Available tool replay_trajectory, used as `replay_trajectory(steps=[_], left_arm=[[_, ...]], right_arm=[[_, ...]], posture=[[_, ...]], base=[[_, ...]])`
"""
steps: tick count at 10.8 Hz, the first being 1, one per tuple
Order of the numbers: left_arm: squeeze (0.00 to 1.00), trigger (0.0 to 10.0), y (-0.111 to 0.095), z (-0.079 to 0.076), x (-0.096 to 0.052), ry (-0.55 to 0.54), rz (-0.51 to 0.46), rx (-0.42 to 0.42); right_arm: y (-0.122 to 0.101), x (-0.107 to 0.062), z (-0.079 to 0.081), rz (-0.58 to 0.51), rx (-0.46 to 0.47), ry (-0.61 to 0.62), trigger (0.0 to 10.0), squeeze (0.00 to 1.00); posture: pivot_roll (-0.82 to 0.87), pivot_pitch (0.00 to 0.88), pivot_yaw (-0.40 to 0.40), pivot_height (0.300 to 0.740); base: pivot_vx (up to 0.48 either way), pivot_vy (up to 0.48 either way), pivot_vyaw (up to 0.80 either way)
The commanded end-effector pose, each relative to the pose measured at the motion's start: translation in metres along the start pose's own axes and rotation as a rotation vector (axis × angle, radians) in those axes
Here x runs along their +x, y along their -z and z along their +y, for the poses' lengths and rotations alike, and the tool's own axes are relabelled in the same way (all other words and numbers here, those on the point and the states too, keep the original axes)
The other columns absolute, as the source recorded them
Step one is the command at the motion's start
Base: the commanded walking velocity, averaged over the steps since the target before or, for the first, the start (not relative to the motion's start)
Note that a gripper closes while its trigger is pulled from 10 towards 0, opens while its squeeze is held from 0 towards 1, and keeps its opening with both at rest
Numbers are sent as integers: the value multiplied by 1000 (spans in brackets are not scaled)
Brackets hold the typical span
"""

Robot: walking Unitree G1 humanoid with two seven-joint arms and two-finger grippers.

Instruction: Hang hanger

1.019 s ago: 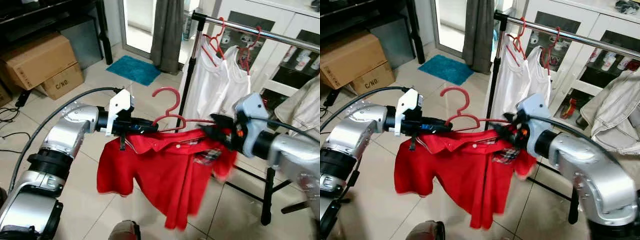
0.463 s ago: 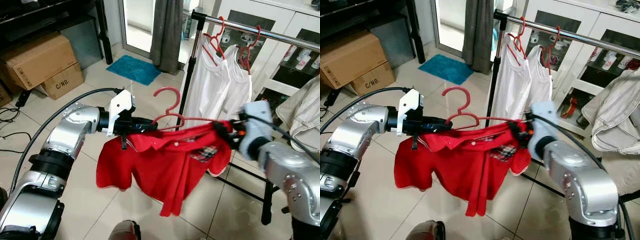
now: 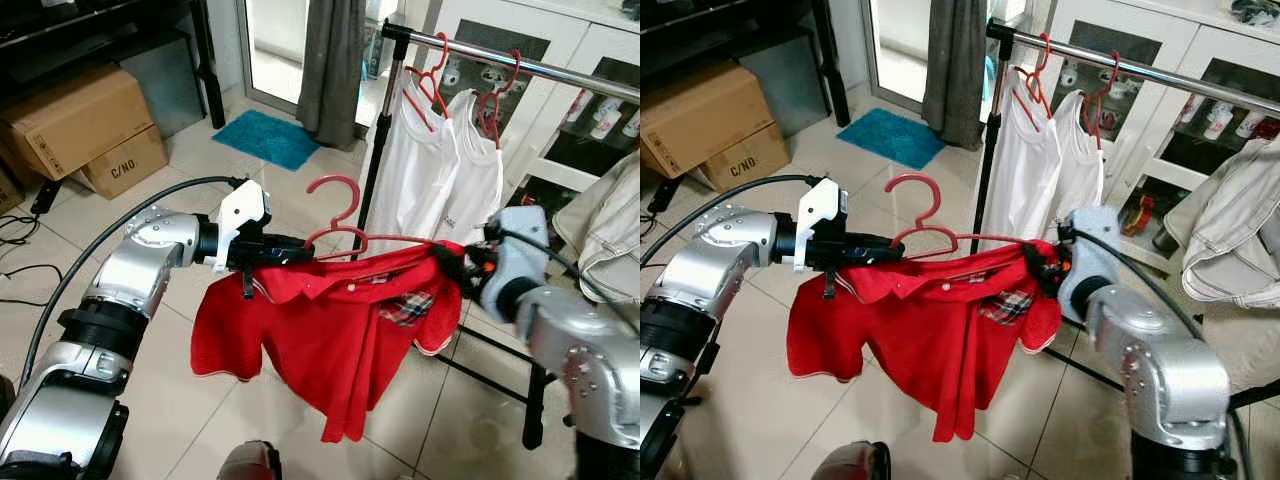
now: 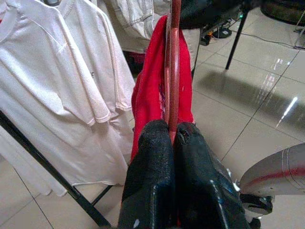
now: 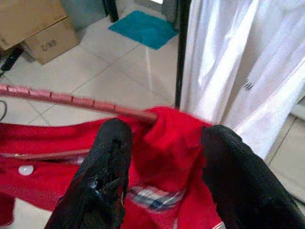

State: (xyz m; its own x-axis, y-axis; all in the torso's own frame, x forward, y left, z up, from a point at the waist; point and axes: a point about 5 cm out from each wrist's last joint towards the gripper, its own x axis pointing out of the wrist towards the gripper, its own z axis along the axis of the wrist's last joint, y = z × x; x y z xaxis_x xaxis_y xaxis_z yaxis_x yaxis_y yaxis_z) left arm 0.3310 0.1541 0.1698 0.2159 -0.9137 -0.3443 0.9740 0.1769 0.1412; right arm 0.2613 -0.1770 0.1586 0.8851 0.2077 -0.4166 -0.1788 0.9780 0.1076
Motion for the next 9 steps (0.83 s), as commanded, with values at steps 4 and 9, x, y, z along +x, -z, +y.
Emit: replay_trajectory(steps=[4,9], left_arm=[[0,0,-11,2,-1,1,-52,30],[0,0,-10,2,-1,8,-42,27]], right_arm=[[14,4,-10,34,86,31,157,0],[14,7,-11,22,89,25,0,0]], posture=[[34,42,-9,740],[35,43,-11,740]], base=[[0,0,0],[0,0,0]])
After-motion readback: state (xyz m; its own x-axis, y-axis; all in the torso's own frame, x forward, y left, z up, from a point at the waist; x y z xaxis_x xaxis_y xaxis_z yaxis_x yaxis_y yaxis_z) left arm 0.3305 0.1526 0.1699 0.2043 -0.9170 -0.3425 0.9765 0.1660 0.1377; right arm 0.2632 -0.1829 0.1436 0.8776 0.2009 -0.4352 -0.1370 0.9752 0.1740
